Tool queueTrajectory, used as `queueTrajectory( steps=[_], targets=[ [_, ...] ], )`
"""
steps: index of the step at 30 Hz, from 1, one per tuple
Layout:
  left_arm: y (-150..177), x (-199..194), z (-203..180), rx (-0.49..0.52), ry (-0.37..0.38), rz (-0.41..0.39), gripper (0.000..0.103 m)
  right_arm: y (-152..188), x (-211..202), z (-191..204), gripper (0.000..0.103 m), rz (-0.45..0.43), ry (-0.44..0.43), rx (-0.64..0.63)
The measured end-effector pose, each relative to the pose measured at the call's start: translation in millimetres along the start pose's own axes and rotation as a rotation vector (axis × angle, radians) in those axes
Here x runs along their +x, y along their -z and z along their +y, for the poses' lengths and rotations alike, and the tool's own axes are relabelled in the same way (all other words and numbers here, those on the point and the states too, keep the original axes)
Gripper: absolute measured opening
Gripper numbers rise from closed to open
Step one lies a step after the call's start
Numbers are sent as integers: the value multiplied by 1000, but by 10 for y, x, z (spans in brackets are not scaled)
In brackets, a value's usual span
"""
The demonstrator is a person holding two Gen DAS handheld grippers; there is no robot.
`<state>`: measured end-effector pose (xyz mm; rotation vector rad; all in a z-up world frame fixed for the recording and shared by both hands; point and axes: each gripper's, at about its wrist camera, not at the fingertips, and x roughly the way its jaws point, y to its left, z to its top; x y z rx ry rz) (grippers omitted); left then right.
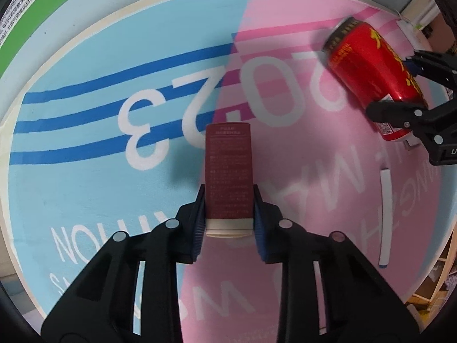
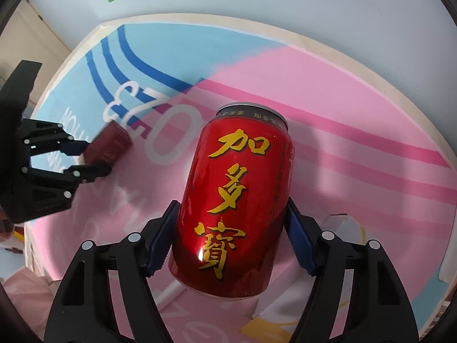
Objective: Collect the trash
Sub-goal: 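Grasp the red can with the right tool while the left tool grasps the dark red box, then carry the red can in the right tool while the left tool carries the dark red box to the bin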
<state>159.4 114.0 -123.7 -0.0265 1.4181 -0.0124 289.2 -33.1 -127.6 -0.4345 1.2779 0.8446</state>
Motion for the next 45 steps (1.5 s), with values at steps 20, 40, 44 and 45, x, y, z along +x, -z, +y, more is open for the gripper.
queueTrajectory(
  steps=[20,40,44,45],
  targets=[
    [500,-738,-271,179,10,-127,27,446,-837,385,72,-98,79,70],
    [1450,-934,-2012,798,176,-171,27,2994,-1767,869,72,-180,301,664],
    [1829,-1035,-2516,944,214,-177,27,3727,-1992,1067,72,-204,351,815],
    [1939,-1041,-2638,981,223,-179,27,3864,-2030,1112,72,-208,359,839]
  ],
)
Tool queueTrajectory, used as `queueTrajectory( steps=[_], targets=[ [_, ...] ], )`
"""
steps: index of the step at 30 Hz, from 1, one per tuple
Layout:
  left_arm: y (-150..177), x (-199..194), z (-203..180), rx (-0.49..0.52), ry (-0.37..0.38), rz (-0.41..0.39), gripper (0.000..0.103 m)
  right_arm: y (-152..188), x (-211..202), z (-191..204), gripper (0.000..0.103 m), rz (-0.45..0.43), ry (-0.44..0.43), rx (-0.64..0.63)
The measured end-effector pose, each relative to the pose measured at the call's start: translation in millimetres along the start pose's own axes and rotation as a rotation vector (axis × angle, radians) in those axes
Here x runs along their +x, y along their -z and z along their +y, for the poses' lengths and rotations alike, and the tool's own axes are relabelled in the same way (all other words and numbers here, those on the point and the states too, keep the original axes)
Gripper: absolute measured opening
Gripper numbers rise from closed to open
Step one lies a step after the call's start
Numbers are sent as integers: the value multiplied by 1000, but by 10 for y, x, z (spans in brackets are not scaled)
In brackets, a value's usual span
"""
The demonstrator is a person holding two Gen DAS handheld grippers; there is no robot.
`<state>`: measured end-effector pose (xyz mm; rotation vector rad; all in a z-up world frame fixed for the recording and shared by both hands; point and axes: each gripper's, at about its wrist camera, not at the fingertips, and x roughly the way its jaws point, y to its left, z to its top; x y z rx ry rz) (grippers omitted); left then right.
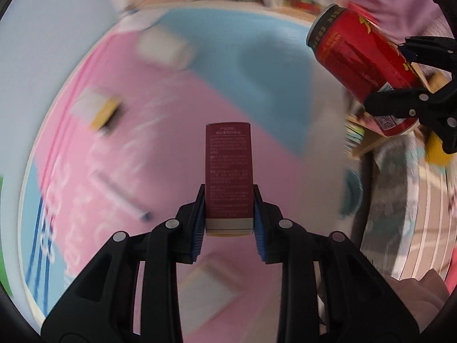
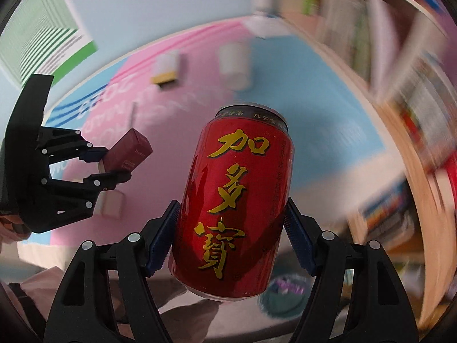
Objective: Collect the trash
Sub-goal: 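Carry the red can in the right tool while the left tool carries the dark red box to the bin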
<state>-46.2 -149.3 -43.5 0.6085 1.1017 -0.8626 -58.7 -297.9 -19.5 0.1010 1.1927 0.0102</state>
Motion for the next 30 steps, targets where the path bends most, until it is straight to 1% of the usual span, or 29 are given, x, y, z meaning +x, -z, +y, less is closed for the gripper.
queueTrajectory(
  steps=[2,3,5,6,8,9,11,13,16,17,21,23,24,30],
  targets=[
    [-81,22,-321,66,15,-3,27,262,-115,-199,72,-2,20,54],
    [-121,42,-501,100,27,-4,27,461,-197,-339,72,-2,38,89],
    [-167,75,-799,148,48,-5,27,739,-312,-516,72,-1,50,131],
    [-186,93,-978,173,63,-3,27,943,-391,-643,72,1,64,161],
    [-215,129,-1287,214,86,6,27,1189,-483,-777,72,3,76,200],
    [-224,167,-1463,240,97,9,27,1392,-553,-889,72,6,78,235],
    [-241,204,-1773,289,114,20,27,1618,-619,-995,72,12,82,269],
    [-252,254,-2092,340,133,30,27,1935,-689,-1124,72,22,88,310],
    [-228,244,-2480,393,160,41,27,2311,-763,-1273,72,36,96,360],
    [-220,269,-2643,419,173,49,27,2389,-772,-1298,72,38,96,375],
    [-198,372,-3067,493,192,67,27,2880,-871,-1477,72,36,100,457],
    [-181,387,-3248,522,222,74,27,3023,-892,-1543,72,36,101,484],
    [-179,404,-3347,539,225,76,27,3145,-910,-1601,72,37,105,506],
    [-185,532,-3800,602,245,113,27,3537,-936,-1804,72,44,96,586]
  ],
)
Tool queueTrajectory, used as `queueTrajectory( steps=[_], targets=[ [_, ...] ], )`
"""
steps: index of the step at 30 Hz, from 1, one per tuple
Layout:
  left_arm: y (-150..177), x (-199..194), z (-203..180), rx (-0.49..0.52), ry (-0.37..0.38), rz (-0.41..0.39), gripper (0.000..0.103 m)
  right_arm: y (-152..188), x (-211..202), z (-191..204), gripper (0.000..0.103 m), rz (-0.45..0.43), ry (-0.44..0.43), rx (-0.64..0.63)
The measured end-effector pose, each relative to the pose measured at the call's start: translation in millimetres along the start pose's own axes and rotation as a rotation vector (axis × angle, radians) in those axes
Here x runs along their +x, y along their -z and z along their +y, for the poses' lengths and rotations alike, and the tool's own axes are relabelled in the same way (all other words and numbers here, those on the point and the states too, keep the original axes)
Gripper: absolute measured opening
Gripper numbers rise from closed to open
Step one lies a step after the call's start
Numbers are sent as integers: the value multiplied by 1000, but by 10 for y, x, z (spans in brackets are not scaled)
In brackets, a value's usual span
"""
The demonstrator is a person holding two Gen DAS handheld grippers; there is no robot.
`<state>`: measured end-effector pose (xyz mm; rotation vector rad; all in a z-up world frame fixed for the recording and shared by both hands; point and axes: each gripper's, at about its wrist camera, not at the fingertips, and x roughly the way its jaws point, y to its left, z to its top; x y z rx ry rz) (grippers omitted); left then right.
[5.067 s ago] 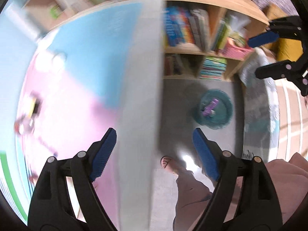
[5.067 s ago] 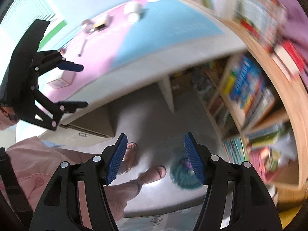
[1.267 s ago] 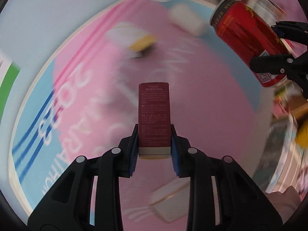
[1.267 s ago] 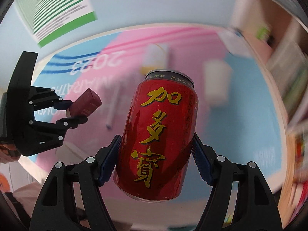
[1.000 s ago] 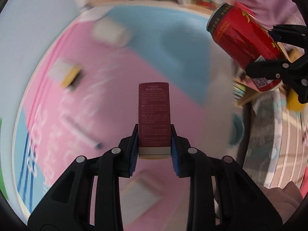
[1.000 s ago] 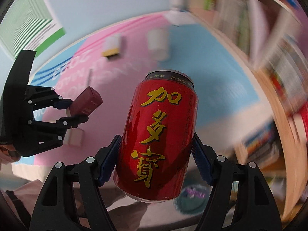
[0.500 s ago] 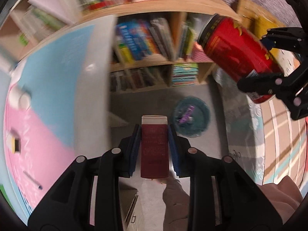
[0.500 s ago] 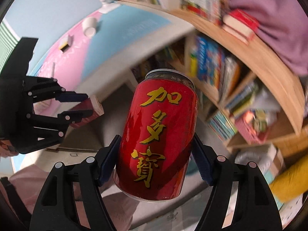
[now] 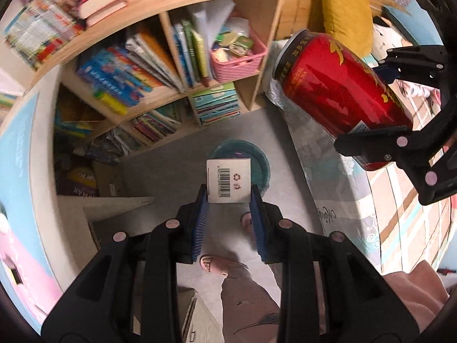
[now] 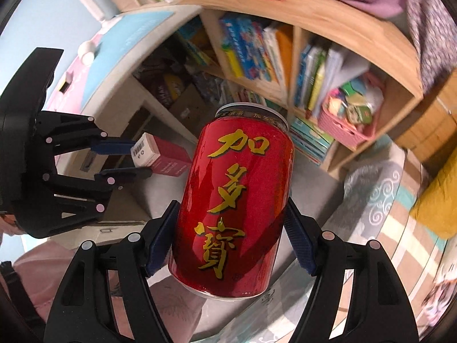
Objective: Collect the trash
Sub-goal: 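Carry the red can in the right tool while the left tool carries the dark red box to the bin, then open the right tool over the bin while the left tool drops the dark red box in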
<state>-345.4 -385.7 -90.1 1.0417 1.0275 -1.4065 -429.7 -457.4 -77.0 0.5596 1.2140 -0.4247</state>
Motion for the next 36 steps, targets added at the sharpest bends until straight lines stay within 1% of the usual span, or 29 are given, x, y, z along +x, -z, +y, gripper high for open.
queueTrajectory(
  steps=[7,16,18,19,20,21,22,23,24,25,27,29,31,35,36],
  targets=[
    [-166,201,-153,46,7,43,27,158,106,-199,72,28,-11,35],
    [-300,432,-224,77,27,83,27,200,250,-352,72,54,-29,75],
    [-327,466,-227,77,26,88,29,190,261,-372,73,52,-28,80],
    [-339,481,-225,76,28,91,40,173,274,-394,74,52,-32,84],
    [-361,491,-220,75,21,88,46,164,270,-399,76,49,-32,89],
    [-380,491,-221,77,11,81,54,145,266,-431,80,44,-32,100],
    [-397,496,-218,81,-1,77,58,140,253,-455,83,36,-35,106],
    [-415,496,-210,82,-8,77,58,131,240,-477,84,29,-39,112],
    [-432,493,-192,78,-5,77,62,107,215,-512,86,19,-38,120],
    [-447,490,-168,71,-5,77,65,91,198,-530,86,13,-33,124],
    [-462,484,-134,69,-8,76,66,50,165,-588,86,6,-33,138],
    [-471,485,-105,69,-15,76,70,15,146,-636,86,-2,-31,148],
    [-462,481,-69,64,-22,75,76,-8,132,-653,86,-6,-28,149],
    [-443,476,1,52,-29,75,85,-45,118,-638,89,-5,-18,139],
    [-431,470,21,49,-32,75,88,-56,119,-628,89,-1,-21,133]
  ],
)
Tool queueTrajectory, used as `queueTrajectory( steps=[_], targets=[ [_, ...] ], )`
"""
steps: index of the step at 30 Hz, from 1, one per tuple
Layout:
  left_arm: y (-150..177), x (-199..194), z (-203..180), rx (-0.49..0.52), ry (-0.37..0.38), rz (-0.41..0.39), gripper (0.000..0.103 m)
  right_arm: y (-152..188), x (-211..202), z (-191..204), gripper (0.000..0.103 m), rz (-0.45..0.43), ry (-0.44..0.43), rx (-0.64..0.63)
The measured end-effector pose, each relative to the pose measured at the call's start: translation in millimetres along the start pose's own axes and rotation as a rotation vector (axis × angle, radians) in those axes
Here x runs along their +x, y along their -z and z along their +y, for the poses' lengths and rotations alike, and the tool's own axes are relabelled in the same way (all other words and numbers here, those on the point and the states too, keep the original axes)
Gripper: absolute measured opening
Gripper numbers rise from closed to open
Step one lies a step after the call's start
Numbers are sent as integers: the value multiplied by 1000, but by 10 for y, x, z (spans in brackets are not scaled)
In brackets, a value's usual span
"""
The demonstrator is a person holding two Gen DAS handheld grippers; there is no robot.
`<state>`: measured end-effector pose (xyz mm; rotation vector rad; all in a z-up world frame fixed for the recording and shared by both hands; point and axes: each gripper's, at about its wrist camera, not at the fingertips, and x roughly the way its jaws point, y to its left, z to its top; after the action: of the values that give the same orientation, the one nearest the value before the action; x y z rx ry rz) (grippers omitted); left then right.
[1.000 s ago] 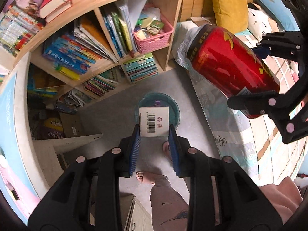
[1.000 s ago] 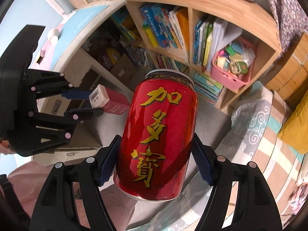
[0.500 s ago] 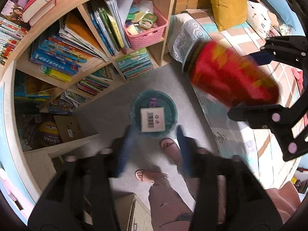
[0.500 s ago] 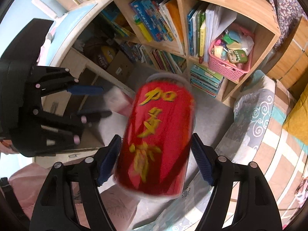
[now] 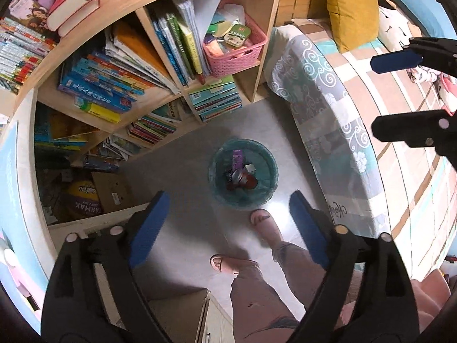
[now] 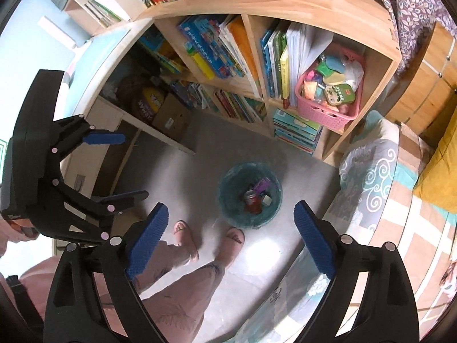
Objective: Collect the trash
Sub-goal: 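Open the right tool over the bin while the left tool drops the dark red box in, then move both open tools back over the mat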
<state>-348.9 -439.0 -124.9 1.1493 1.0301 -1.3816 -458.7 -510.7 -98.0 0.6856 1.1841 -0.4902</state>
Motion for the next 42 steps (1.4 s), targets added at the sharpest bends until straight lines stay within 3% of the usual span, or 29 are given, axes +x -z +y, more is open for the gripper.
queueTrajectory(
  steps=[11,17,31,42],
  targets=[
    [310,-246,414,-116,-32,-29,96,-192,32,363,90,30,-6,-155],
    [725,-527,823,-233,-110,-55,96,-446,88,828,90,31,-12,-301],
    [2070,-1062,1729,-559,-249,-91,96,-893,348,2624,90,11,-52,-712],
    [3181,-1383,2411,-764,-344,-103,96,-1127,589,3898,91,26,-93,-870]
  ],
)
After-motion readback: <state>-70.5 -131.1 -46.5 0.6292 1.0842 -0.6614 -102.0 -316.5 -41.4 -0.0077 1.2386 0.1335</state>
